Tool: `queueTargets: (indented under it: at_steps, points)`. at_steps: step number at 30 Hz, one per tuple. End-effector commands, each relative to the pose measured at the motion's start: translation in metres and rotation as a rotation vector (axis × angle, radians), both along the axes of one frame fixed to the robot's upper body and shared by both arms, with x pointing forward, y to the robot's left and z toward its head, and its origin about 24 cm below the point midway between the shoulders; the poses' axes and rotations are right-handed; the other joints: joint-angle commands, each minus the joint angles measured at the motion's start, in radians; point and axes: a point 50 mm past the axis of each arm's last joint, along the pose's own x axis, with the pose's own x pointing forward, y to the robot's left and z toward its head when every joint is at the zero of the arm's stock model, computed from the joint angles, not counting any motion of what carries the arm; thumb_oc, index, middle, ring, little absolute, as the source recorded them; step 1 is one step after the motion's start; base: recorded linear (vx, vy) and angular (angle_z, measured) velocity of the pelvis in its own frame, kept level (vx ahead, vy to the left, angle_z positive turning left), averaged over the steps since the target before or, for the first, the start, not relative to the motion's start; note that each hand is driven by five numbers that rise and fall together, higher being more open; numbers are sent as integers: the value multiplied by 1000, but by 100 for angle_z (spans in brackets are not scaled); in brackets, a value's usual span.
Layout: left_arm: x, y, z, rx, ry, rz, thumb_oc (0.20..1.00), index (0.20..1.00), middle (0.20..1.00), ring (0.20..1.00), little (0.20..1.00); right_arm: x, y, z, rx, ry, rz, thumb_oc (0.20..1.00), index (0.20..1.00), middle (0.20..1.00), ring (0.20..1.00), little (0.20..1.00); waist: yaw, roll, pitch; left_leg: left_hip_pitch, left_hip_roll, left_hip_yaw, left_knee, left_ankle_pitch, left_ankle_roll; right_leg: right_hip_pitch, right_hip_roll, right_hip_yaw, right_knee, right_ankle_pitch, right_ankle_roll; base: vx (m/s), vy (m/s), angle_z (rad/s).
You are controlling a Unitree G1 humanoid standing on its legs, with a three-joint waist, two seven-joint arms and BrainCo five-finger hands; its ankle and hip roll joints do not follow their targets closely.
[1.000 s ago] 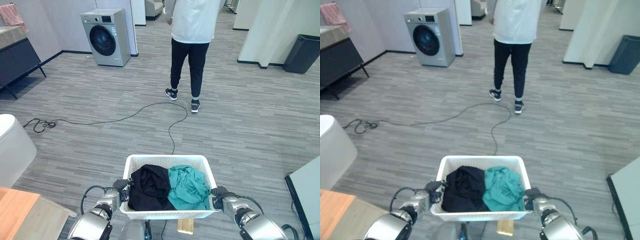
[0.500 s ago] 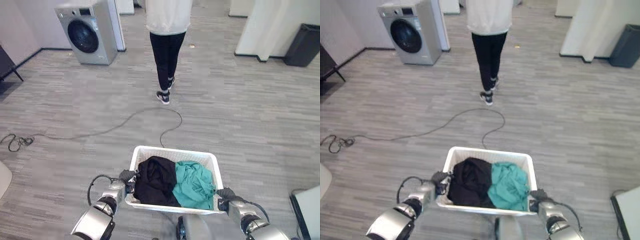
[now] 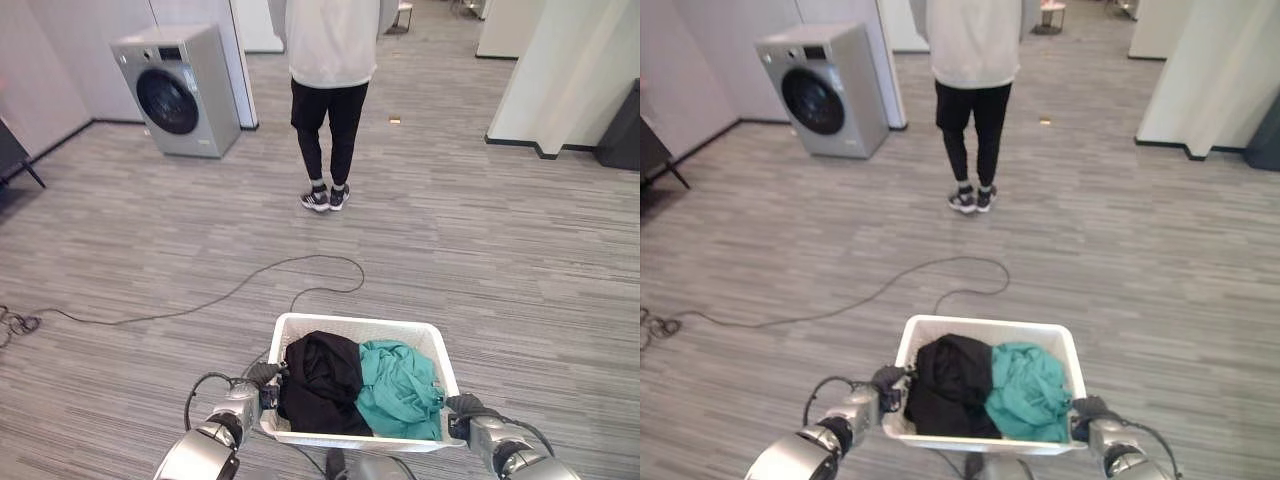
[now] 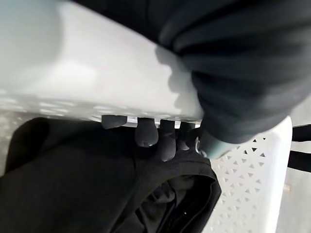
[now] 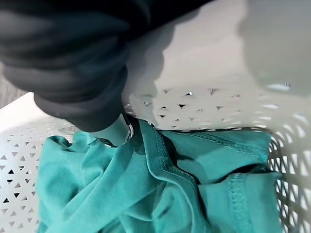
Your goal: Grab the laundry basket,head to the washer,open it,put in the laundry and shut it.
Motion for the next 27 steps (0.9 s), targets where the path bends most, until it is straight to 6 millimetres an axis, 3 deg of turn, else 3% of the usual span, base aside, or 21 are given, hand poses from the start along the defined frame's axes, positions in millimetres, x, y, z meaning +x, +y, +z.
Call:
queueTargets:
  at_steps: [1,2,4,5,7,8,10,11,12,13,14,16,17,18,21,22,23,24,25,27]
  points:
    - [17,-10,10,-80,-56,49,200,200,200,200,200,31,5,17,195,-187,-155,200,200,200,200,200,22,15,-17,62,-86,75,-375,71,105,-5,-46,17,-46,90,113,233,48,3]
    - [16,-9,10,-78,-59,52,200,200,200,200,200,31,6,16,196,-185,-151,200,200,200,200,200,30,16,-19,45,-84,83,-463,53,127,9,-45,26,-51,79,120,376,105,-9]
    - [16,-6,10,-73,-68,58,200,200,200,200,200,34,9,18,191,-195,-118,200,200,200,200,200,59,31,-17,16,-84,47,-670,88,144,54,-27,57,-60,56,132,428,151,-24]
    - [14,-2,9,-68,-67,73,200,200,200,200,200,34,10,18,183,-196,-106,200,200,200,200,200,77,46,-16,7,-78,21,-838,154,133,88,-9,81,-73,32,134,448,156,-45]
    - [11,2,7,-60,-55,91,200,200,200,200,200,32,10,16,156,-177,-78,200,200,200,200,200,97,55,-17,7,-59,-3,-966,216,124,134,-7,106,-84,12,136,542,188,-69]
    - [9,4,6,-58,-45,100,200,200,200,200,200,29,10,13,147,-143,-61,200,200,200,200,200,104,62,-24,17,-43,8,-952,248,115,154,-7,122,-82,-1,137,626,237,-83]
    - [6,9,4,-57,-38,113,200,200,200,200,200,28,14,12,152,-128,-39,200,200,200,200,200,111,60,-37,29,-46,3,-943,233,128,169,-11,139,-72,-24,143,453,196,-77]
    - [2,12,2,-56,-29,122,200,200,200,200,200,25,21,9,167,-120,-30,200,200,200,200,200,122,51,-51,27,-68,-13,-887,212,150,174,-36,153,-5,-40,155,474,248,-54]
    - [0,12,1,-55,-29,120,200,200,200,200,200,25,25,8,183,-123,-27,200,200,200,200,200,129,41,-60,20,-84,-13,-851,182,169,158,-54,163,86,-14,172,724,410,-53]
    - [0,13,1,-50,-30,115,200,200,200,200,200,24,28,8,199,-137,-28,200,200,200,200,200,133,35,-51,45,-109,-4,-815,126,206,86,-95,160,289,86,219,421,267,-44]
    - [0,13,1,-50,-30,115,200,200,200,200,200,24,28,8,198,-137,-28,200,200,200,200,200,135,37,-55,41,-105,-2,-815,127,205,82,-91,162,288,89,218,355,245,-47]
    - [1,8,1,-52,-29,108,200,200,200,200,200,28,31,9,215,-161,-55,200,200,200,200,200,124,46,-26,96,-129,6,-795,81,237,12,-130,145,480,253,247,370,330,-40]
    - [2,6,2,-56,-33,95,200,200,200,200,200,29,34,10,224,-165,-53,200,200,200,200,200,108,83,-8,150,-121,1,-808,62,248,-76,-126,105,613,246,242,499,425,15]
    - [2,6,2,-44,-31,76,200,200,200,200,200,30,34,10,226,-169,-47,200,200,200,200,200,95,101,-5,177,-119,-14,-821,52,250,-121,-86,113,643,222,236,590,389,59]
    - [5,7,4,-46,-35,69,200,200,200,200,200,31,34,11,227,-168,-44,200,200,200,200,200,66,105,0,272,-164,-43,-851,11,239,-229,-103,40,413,120,198,443,178,60]
    - [4,7,4,-46,-35,69,200,200,200,200,200,31,34,11,227,-167,-44,200,200,200,200,200,60,106,4,278,-164,-49,-851,9,238,-221,-104,34,411,116,198,314,38,56]
    - [6,6,4,-41,-38,57,200,200,200,200,200,31,32,11,221,-166,-48,200,200,200,200,200,52,99,-1,296,-180,-69,-852,-5,233,-248,-89,52,323,114,198,507,4,76]
    - [11,4,7,-39,-52,38,200,200,200,200,200,34,27,13,216,-173,-67,200,200,200,200,200,20,79,2,350,-211,-111,-850,-40,218,-261,-68,102,108,141,211,620,-3,75]
    - [12,4,8,-40,-55,33,200,200,200,200,200,34,28,13,220,-174,-72,200,200,200,200,200,13,74,2,368,-213,-114,-853,-52,213,-256,-75,103,37,163,218,634,-30,86]
    - [10,4,7,-32,-49,28,200,200,200,200,200,32,27,12,219,-167,-79,200,200,200,200,200,6,71,-3,410,-211,-116,-847,-71,201,-282,-101,37,-68,210,234,397,-29,67]
